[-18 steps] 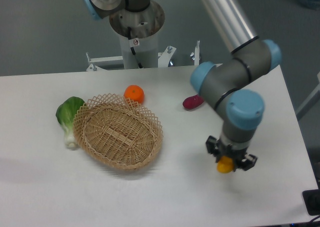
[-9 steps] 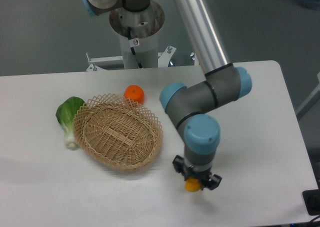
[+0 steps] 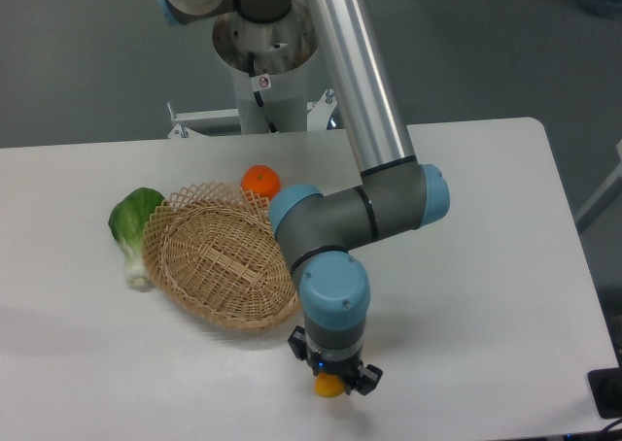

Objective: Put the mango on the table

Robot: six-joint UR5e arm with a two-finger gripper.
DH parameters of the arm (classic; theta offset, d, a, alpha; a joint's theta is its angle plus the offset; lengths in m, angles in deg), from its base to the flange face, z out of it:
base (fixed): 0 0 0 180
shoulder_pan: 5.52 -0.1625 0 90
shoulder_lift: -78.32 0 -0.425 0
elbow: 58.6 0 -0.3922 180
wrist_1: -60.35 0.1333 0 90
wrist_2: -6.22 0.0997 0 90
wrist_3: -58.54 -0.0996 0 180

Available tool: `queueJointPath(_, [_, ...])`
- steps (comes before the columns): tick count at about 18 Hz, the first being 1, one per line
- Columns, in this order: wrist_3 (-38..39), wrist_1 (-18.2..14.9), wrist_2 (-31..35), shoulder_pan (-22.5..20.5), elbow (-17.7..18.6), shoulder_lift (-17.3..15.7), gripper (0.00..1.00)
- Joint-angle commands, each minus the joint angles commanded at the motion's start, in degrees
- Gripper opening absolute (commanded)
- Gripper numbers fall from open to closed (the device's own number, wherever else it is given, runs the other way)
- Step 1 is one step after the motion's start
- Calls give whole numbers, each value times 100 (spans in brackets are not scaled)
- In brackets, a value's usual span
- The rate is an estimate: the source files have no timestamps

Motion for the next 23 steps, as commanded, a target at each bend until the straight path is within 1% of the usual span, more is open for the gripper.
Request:
queueJointPath(7, [-8,0,0,0,-35,-114,100])
queueJointPath(10, [-88,79,97,-70,-88,-184,100])
queueJointPath(14, [-394,44,114,-430,-105,-404,100])
queueJointPath(17, [-895,-9,105,-816,-97,-562,100])
queueJointPath(20, [-1246,-175,97,-1159,-149,-650,100])
queueJointPath(23, [-1616,-666,97,-1335,-395,-659,100])
